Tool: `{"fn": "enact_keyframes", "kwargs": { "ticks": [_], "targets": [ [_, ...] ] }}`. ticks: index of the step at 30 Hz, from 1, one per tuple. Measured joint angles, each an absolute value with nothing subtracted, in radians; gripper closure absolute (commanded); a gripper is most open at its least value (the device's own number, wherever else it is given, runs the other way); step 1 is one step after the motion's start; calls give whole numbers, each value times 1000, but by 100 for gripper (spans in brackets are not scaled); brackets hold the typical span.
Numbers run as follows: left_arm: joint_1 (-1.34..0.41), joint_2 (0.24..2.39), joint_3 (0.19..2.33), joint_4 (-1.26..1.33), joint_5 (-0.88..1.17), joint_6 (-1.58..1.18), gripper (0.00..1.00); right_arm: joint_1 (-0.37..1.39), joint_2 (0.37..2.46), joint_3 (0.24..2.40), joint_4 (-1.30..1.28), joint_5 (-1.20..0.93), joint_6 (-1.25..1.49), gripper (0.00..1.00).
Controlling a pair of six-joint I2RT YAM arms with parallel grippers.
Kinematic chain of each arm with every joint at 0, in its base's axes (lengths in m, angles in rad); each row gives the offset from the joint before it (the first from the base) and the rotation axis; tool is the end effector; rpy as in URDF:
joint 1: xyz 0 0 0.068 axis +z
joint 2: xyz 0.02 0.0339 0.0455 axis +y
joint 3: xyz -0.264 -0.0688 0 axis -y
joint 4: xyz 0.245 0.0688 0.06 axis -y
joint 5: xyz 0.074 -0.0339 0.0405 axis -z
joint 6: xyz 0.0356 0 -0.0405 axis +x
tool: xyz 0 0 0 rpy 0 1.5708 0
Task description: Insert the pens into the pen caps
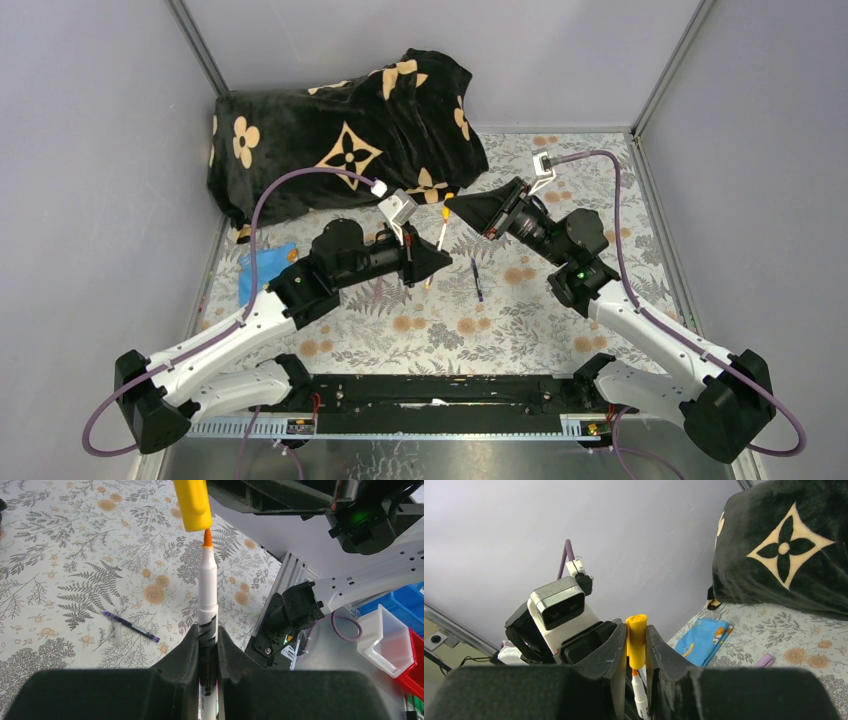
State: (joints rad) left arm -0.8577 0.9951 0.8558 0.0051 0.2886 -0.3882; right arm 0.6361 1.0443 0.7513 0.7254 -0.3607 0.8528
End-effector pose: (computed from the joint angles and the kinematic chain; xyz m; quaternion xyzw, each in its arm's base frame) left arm 0.1457 -0.1839 0.3459 0.2654 0.7027 -0.4679 0.4658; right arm 0.1829 0.1507 0.3734 -0.0929 0.5434 0.6326 0.5440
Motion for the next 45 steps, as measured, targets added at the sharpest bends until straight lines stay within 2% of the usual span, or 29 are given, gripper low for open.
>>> {"fn": "enact_keyframes", "kwargs": {
  "ticks": [37, 45],
  "targets": [
    [-858, 982, 856, 24, 266, -421, 100, 672, 1032, 705, 771, -393, 780, 100],
    [-862, 980, 856, 31, 253, -452, 100, 681, 1032, 668, 836, -433, 725, 90]
  ]
}}
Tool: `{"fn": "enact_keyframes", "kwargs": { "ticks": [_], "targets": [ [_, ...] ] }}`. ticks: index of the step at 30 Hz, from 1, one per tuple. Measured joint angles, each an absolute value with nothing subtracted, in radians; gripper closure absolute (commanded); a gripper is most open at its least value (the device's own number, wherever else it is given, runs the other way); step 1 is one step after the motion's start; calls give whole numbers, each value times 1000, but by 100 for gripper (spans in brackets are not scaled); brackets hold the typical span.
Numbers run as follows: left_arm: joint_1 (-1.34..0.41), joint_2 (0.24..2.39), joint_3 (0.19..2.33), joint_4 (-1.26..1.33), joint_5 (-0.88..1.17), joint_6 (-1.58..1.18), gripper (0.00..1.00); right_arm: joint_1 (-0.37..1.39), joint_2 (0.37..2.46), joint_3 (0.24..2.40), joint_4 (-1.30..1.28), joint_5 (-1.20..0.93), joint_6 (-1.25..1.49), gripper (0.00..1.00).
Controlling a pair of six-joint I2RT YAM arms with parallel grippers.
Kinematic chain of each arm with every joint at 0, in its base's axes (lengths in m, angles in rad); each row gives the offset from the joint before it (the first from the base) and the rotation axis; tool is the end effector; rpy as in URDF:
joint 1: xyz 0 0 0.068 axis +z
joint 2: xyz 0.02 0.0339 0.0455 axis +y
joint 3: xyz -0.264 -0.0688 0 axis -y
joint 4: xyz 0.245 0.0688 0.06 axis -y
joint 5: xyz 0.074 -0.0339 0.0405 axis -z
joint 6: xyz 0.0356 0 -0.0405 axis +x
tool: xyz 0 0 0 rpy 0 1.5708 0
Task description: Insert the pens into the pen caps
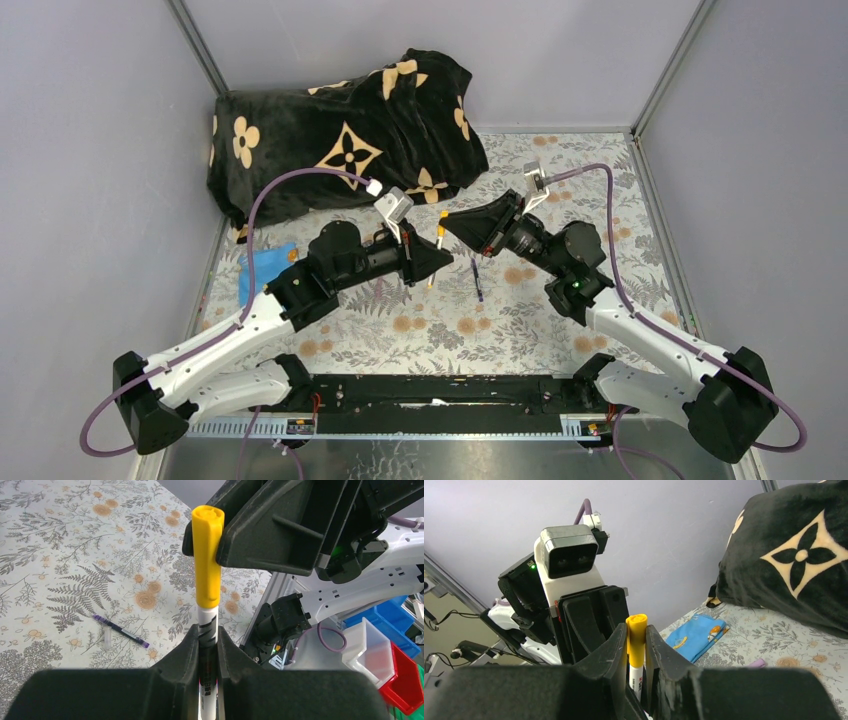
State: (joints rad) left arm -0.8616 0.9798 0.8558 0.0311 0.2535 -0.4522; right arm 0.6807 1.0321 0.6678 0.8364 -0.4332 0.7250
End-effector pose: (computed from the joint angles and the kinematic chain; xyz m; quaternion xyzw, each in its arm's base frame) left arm 0.1439 -0.1814 0.3519 0.2324 0.7006 -0.4820 0.4720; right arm 0.1690 0.1561 0.3572 -0.1720 0.5139 0.6240 0.5630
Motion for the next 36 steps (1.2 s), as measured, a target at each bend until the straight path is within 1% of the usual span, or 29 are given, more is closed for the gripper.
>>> {"fn": "enact_keyframes", "kwargs": {
  "ticks": [2, 5, 7, 8, 11, 14, 16, 21, 25, 29, 36],
  "targets": [
    [-864, 978, 856, 31, 253, -456, 100, 681, 1032, 661, 855, -440, 717, 84],
    [-865, 978, 856, 31, 253, -458, 100, 682, 1032, 654, 870, -441, 709, 69],
    [-865, 978, 856, 31, 252, -458, 100, 682, 1031, 651, 872, -441, 703, 62],
    [-865, 978, 860, 38, 247, -458, 100, 684, 1027, 648, 859, -453, 698, 59],
    [-863, 977, 884, 65, 242, -458, 100, 698, 1017, 645, 808, -465, 680, 55],
    [-863, 977, 896, 69, 247, -458, 100, 701, 986, 656, 757, -459, 656, 46],
    [-863, 977, 908, 69, 255, -456, 100, 701, 950, 672, 691, -447, 626, 41],
    [-863, 976, 961, 69, 293, -446, 100, 701, 884, 793, 513, -430, 526, 36],
    [-863, 971, 983, 69, 329, -432, 100, 700, 864, 904, 410, -440, 467, 35],
    [-863, 964, 985, 68, 363, -426, 100, 679, 904, 1008, 363, -539, 449, 35],
    [-863, 958, 985, 68, 406, -423, 100, 619, 986, 1047, 371, -697, 482, 35]
  ]
}}
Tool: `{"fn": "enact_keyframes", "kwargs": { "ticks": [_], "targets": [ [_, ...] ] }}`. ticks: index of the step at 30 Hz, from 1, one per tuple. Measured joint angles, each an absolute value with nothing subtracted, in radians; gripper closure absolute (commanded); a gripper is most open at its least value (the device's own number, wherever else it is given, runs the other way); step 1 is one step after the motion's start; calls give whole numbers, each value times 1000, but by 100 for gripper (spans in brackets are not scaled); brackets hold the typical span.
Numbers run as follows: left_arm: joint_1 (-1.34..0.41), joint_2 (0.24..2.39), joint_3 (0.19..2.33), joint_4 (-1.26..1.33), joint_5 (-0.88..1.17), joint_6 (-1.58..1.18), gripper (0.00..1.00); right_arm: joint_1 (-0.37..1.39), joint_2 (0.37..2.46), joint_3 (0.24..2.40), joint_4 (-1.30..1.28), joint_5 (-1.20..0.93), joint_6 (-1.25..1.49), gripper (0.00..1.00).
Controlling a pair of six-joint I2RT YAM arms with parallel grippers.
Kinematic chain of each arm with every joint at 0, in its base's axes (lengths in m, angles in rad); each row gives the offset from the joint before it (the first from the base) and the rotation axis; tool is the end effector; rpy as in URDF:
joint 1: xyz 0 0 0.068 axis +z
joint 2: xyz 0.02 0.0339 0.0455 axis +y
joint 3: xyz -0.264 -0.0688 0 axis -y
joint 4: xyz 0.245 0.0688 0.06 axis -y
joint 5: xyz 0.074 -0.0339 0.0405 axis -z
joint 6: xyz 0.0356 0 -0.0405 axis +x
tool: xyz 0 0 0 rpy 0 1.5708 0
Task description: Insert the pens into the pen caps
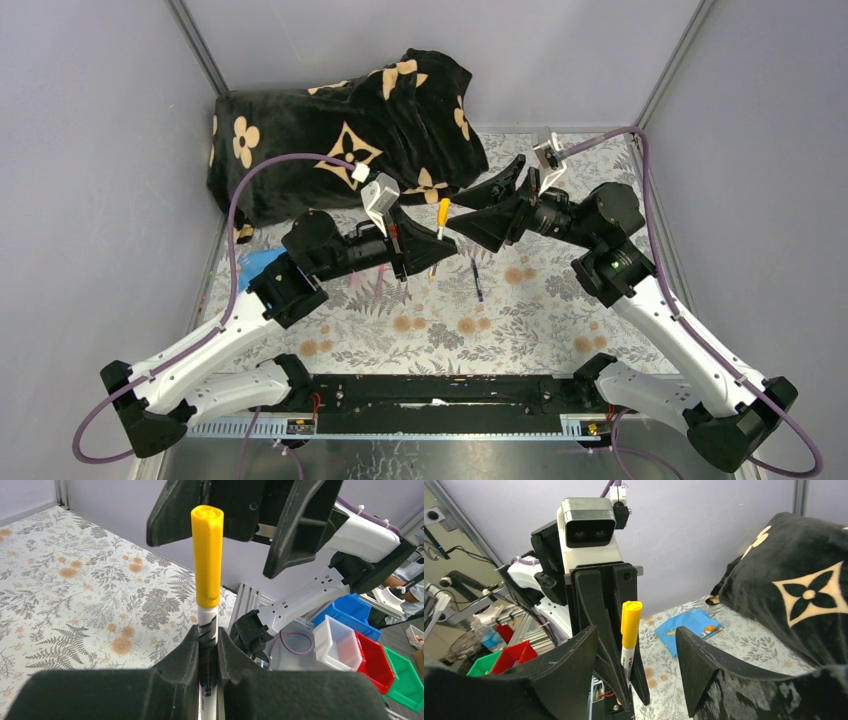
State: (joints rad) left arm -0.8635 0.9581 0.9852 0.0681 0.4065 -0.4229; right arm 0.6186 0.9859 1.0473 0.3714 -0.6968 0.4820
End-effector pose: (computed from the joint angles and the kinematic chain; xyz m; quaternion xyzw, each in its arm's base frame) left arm 0.1307 -0.1746 0.4062 0.2897 0.6103 -0.5433 0.4985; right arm 0.1554 0.1387 0.4510 -0.3215 0.4856 0.5709 0.5787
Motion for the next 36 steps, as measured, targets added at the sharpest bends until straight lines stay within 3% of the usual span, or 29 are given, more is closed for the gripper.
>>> {"fn": "enact_keyframes", "kwargs": {
  "ticks": [4, 11, 18, 36],
  "targets": [
    [-863, 962, 987, 68, 439, -418, 100, 614, 1003, 1051, 386, -734, 509, 37],
    [-863, 976, 1003, 68, 488, -412, 100, 613, 1005, 1051, 472, -781, 570, 53],
    [-863, 989, 1012, 68, 522, -412, 100, 612, 1023, 1051, 526, -808, 609, 60],
    [-863, 1000, 1020, 72, 546, -407, 100, 612, 1052, 1051, 564, -832, 642, 92]
  ]
}}
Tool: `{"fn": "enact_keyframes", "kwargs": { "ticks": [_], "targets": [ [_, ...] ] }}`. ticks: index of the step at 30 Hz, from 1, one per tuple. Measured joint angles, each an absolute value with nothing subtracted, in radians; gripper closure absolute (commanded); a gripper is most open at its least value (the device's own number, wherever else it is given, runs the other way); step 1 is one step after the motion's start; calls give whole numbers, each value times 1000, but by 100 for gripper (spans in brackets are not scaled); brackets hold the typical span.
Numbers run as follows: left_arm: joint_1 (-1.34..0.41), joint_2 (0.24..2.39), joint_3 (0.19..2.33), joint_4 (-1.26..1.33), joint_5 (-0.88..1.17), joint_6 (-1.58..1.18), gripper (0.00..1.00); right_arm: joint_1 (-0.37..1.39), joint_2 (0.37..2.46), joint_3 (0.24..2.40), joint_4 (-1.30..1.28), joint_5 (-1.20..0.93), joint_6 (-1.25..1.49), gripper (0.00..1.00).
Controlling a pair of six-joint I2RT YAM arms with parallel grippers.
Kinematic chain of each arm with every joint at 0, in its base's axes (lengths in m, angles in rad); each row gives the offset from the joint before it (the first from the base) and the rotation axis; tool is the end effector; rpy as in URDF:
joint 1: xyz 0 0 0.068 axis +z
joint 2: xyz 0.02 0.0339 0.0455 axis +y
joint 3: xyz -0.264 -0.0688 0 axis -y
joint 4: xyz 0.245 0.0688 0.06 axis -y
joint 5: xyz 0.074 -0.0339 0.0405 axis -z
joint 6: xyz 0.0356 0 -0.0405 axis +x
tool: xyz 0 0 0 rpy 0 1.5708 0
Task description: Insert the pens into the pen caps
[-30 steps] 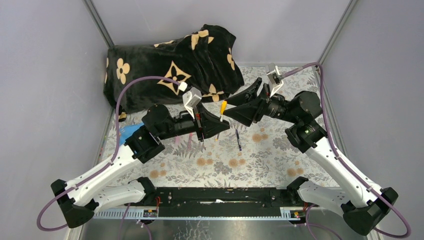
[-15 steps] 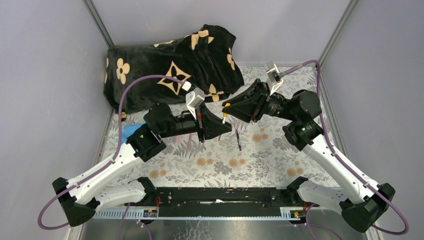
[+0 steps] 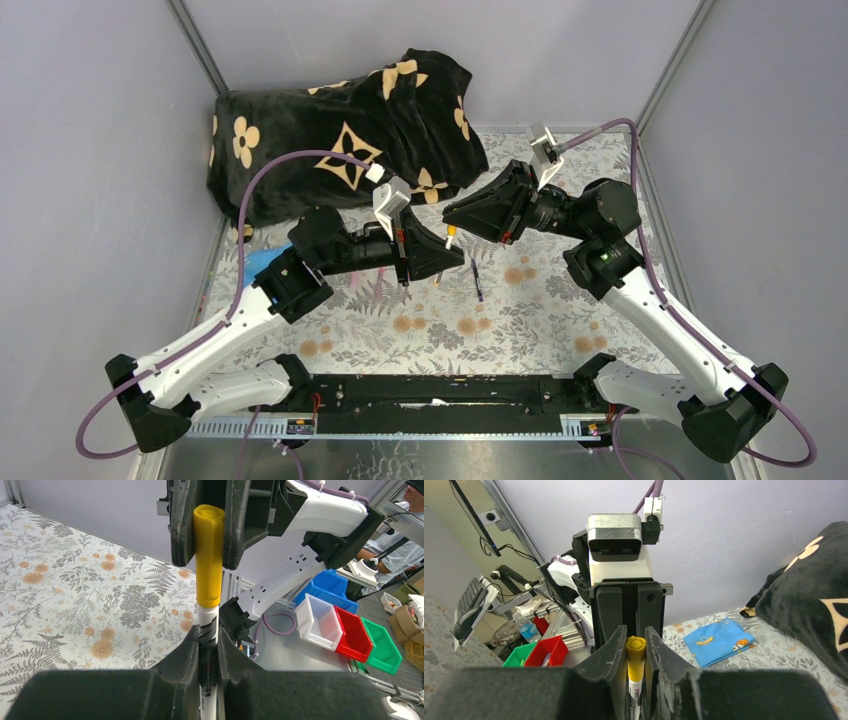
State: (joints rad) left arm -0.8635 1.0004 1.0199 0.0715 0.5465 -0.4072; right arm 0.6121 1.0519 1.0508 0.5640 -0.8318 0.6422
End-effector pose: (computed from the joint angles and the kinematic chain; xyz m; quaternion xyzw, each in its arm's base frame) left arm 0.1323 -0.1832 0.4100 0.3410 0.5873 -0.5685 0.4644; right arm 0.1625 0.1462 0.4548 -0.3471 0.4470 0.6280 0.5341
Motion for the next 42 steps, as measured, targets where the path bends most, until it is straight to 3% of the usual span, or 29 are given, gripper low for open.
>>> {"fn": "enact_keyframes", "kwargs": {
  "ticks": [3, 22, 42],
  "targets": [
    [-863, 1000, 1020, 68, 545, -407, 100, 612, 1052, 1051, 554, -828, 628, 100],
    [-867, 1027, 1040, 44, 520, -423, 100, 649, 962, 984, 456, -683, 496, 100],
    [-885, 1054, 1128, -80, 640, -427, 100, 824, 791, 753, 600, -386, 439, 100]
  ]
}}
